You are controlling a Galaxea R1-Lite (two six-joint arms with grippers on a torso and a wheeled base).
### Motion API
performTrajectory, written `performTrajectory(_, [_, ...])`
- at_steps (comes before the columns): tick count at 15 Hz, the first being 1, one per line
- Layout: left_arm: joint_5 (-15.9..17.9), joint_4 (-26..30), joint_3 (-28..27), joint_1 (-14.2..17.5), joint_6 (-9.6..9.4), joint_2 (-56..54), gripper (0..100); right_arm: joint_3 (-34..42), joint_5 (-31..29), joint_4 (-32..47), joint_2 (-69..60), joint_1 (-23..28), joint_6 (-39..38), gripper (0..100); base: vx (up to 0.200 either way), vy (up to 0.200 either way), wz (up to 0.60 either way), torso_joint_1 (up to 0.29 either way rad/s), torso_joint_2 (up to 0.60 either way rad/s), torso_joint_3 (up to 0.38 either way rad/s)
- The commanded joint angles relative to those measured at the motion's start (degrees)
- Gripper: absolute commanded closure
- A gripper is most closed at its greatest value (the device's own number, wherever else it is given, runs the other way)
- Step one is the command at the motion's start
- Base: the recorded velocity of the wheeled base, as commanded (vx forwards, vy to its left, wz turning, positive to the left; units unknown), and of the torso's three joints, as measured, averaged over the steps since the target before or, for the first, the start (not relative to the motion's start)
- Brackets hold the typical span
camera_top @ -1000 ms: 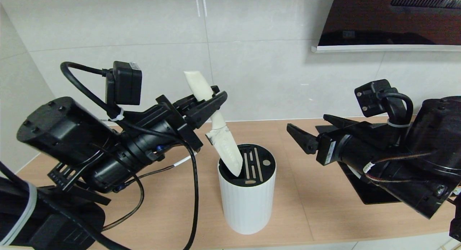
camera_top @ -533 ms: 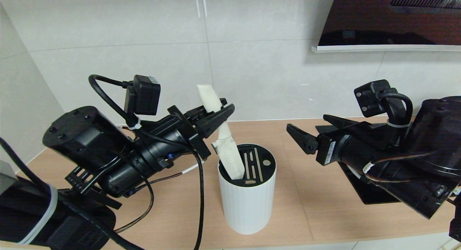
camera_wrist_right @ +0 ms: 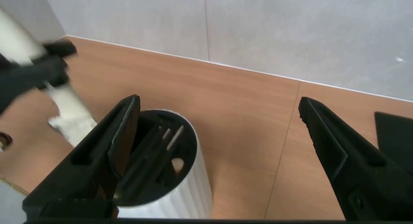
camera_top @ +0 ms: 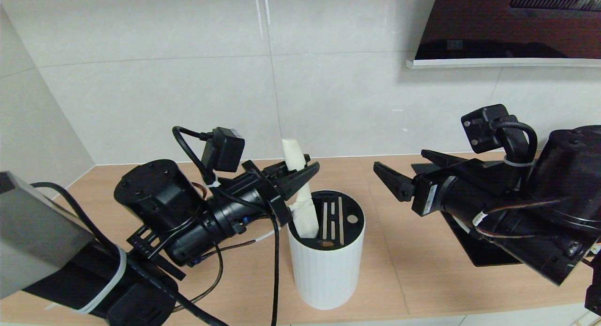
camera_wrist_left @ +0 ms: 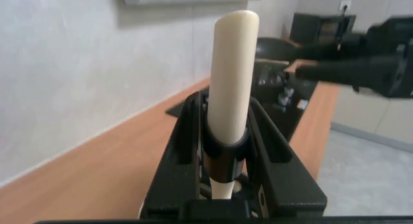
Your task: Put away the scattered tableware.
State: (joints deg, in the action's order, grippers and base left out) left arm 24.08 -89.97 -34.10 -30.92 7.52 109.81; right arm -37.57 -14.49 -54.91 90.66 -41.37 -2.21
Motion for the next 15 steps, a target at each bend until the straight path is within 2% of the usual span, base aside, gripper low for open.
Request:
performTrajectory(1, [0.01,-0.03,0.61,-0.73,0.04,1.72,100,0.04,-0.01,-0.03,0.13,-0.02,0.01,0,0.000,0.000,0.00,0.000,0.00,0.000])
performTrajectory(11, [-0.35,-0.03,0.79,-1.08,0.12,3.57,100,0.04,-0.01,-0.03,0.13,-0.11,0.01,0,0.000,0.000,0.00,0.000,0.00,0.000])
performTrajectory(12, [-0.43,-0.03,0.79,-1.16,0.12,3.48,0,0.04,-0.01,-0.03,0.13,-0.11,0.01,0,0.000,0.000,0.00,0.000,0.00,0.000])
performTrajectory(15, [-0.96,-0.03,0.79,-1.16,0.30,2.51,0,0.04,-0.01,-0.03,0.13,-0.11,0.01,0,0.000,0.000,0.00,0.000,0.00,0.000])
